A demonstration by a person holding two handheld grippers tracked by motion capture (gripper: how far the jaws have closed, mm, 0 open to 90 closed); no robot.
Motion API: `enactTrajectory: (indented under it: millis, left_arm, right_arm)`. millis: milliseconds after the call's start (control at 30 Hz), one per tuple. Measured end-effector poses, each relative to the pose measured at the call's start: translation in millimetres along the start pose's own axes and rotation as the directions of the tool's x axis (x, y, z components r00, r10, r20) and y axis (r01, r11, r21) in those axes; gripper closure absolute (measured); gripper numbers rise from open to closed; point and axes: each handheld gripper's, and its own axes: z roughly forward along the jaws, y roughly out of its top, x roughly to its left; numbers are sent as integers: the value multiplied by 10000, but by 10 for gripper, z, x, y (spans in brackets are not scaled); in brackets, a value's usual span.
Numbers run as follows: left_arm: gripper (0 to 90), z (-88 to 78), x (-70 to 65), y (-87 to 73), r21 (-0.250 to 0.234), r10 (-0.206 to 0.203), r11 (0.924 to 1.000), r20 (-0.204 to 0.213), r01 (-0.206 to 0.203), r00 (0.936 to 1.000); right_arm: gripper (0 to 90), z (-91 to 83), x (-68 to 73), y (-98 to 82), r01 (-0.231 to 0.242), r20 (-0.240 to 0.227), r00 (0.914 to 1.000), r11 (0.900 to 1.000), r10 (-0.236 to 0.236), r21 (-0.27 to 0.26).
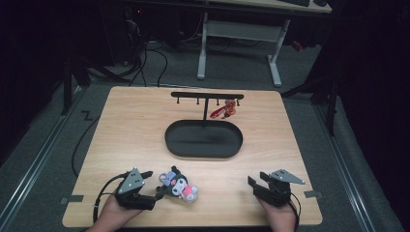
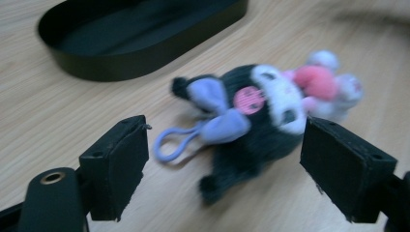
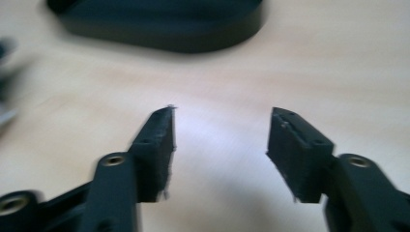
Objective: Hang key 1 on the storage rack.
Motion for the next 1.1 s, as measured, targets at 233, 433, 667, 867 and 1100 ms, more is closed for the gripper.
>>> enactTrajectory:
  millis: [233, 433, 667, 867, 1100]
  left_arm:
    - [352, 207, -156, 63, 374, 377, 9986, 55, -379, 9993]
    - [564, 427, -246, 143, 531, 465, 9976, -283, -449, 9985]
    - [575, 877, -438, 405, 509, 393, 9979, 356, -411, 9986]
    - [572, 1268, -691, 661, 544, 953, 9936, 750, -995, 9926]
    - [526, 1527, -753, 835, 328, 866, 9954, 1015, -903, 9911]
  right_arm:
    - [431, -111, 85, -140, 197, -321, 9993, 9997, -200, -113]
    - [435, -67, 151, -112, 401, -594, 9974, 9991, -408, -122]
    - [439, -140, 98, -93, 33, -566, 9984, 9986, -63, -529]
    - [440, -172, -29, -113, -265, -349, 9991, 9971, 241, -707]
    - [473, -168, -138, -145, -703, -293, 9972, 9957, 686, -606]
